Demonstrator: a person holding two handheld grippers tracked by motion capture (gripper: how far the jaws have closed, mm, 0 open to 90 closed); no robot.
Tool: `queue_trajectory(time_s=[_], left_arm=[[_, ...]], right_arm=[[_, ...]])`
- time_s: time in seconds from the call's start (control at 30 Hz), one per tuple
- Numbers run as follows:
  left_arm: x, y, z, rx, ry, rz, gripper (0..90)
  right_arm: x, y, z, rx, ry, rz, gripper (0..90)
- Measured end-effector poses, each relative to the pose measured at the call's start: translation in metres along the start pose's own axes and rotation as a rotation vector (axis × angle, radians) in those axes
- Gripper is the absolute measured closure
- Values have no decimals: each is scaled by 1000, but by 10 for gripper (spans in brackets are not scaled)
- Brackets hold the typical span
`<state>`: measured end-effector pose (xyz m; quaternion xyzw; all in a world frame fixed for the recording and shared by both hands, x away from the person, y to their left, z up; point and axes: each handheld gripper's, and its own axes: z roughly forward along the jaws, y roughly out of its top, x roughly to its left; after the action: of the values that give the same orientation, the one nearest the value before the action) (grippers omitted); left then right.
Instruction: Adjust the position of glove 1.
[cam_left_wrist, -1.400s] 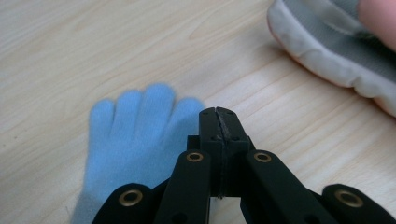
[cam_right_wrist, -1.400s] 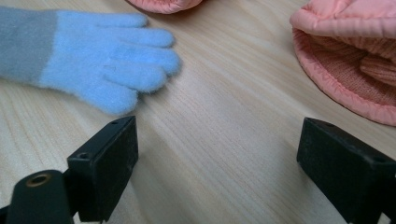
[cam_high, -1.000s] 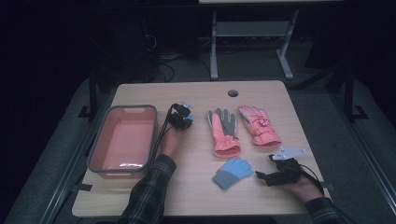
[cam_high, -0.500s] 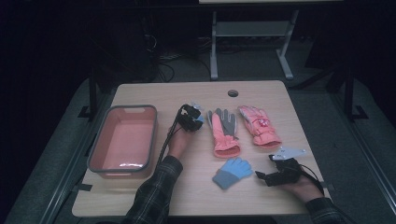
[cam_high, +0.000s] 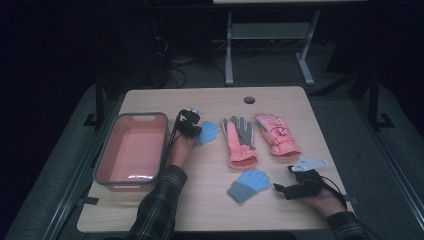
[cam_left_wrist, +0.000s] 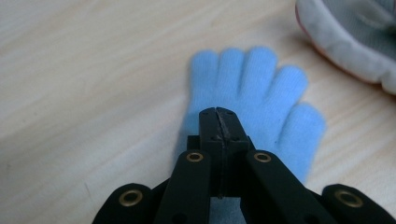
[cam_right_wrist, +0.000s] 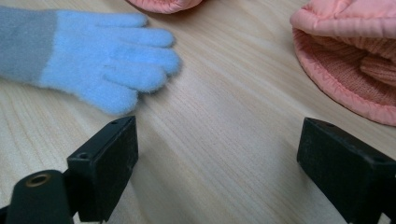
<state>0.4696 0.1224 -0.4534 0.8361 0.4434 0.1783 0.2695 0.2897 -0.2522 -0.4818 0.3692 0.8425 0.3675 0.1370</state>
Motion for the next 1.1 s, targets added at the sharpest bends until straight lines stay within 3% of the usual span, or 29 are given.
queue_trajectory(time_s=[0.2, 0.57, 0.77, 0.9, 1.1], left_arm=[[-9, -8, -8, 16, -38, -1, 897], [-36, -29, -27, 25, -85, 40, 897], [-45, -38, -36, 39, -104, 63, 897], [-52, -47, -42, 37, -133, 67, 897], [-63, -59, -52, 35, -209, 74, 896]], right_arm=[[0, 0, 0, 0, 0, -1, 119], [0, 0, 0, 1, -1, -2, 119], [0, 0, 0, 1, -1, -2, 119], [0, 0, 0, 1, -1, -2, 119], [0, 0, 0, 1, -1, -2, 119]])
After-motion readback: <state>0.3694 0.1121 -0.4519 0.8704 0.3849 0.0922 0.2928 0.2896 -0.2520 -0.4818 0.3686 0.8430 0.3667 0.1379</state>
